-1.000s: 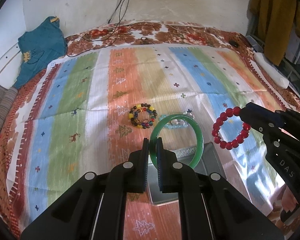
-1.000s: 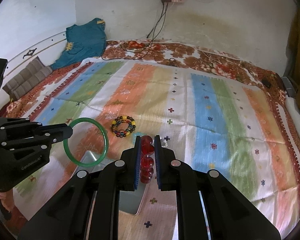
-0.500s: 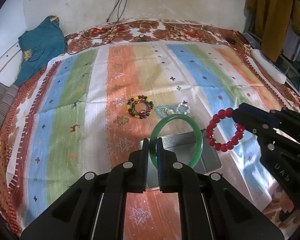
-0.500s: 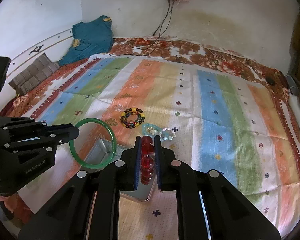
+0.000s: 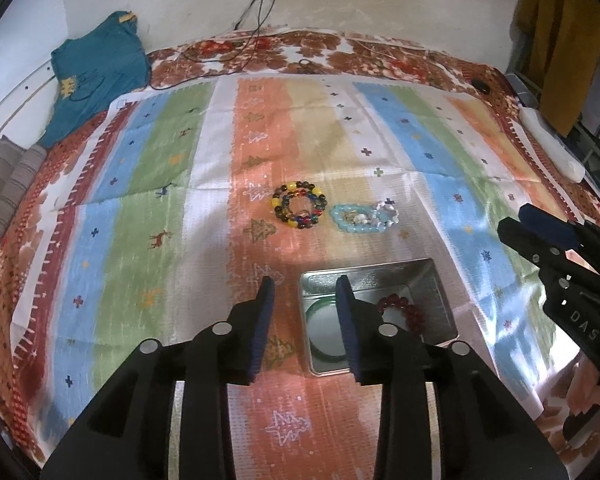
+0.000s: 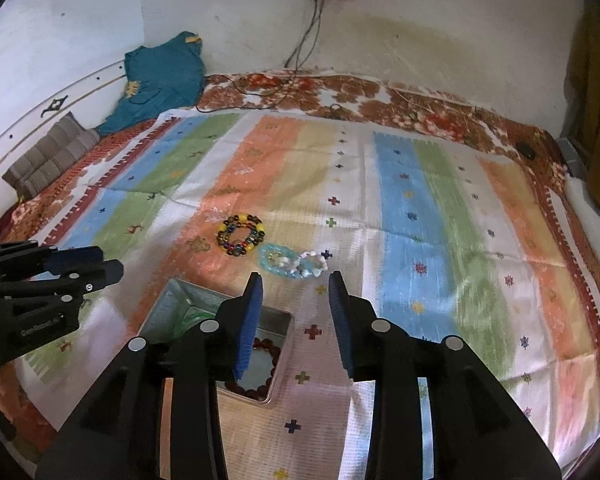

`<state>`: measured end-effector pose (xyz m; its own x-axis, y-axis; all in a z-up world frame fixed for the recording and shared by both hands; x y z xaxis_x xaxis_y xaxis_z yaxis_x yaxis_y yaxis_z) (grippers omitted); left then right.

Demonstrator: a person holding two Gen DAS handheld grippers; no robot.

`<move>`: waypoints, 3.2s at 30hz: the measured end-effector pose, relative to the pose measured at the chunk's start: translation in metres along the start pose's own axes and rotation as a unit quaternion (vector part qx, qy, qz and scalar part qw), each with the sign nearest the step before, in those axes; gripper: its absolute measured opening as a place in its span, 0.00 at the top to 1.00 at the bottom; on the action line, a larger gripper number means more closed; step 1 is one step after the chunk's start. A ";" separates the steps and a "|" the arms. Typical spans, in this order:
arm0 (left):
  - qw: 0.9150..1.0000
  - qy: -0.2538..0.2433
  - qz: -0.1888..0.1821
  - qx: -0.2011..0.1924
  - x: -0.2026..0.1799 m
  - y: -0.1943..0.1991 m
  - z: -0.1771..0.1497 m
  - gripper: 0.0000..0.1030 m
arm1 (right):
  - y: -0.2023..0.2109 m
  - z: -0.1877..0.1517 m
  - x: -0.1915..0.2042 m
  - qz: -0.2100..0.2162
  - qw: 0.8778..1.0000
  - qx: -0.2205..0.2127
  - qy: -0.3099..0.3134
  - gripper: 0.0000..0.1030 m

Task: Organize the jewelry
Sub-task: 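Open the left tool dropping the bangle into the tin while the right tool releases the red bracelet, then move both tools back toward the multicolour and clear bead bracelets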

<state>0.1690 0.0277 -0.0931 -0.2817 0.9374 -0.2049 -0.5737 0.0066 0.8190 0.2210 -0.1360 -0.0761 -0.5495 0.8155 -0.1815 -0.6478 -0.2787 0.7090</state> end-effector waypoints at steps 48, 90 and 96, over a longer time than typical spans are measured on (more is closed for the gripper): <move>0.999 -0.017 0.037 0.025 0.006 -0.048 0.017 0.39 | -0.048 0.003 -0.033 -0.003 0.998 0.049 -0.033 0.35; 0.997 0.026 0.037 0.059 0.023 -0.130 0.059 0.33 | -0.152 -0.001 -0.042 -0.007 0.991 0.131 -0.020 0.35; 0.997 0.030 0.036 0.068 0.023 -0.142 0.062 0.33 | -0.162 0.001 -0.040 -0.005 0.990 0.136 -0.018 0.35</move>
<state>0.2911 0.0701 -0.1808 -0.3656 0.9149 -0.1713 -0.4422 -0.0088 0.8969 0.3480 -0.1230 -0.1831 -0.5217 0.8364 -0.1684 -0.4838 -0.1275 0.8658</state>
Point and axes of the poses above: each gripper's, at about its wrist camera, not at the fingertips, and y roughly against the way its jaws point, x to its left, z to its top, the point moved 5 cm from there along -y, roughly the way its jaws point, and after that the axes turned 14 degrees about y, right-handed, at the moved point
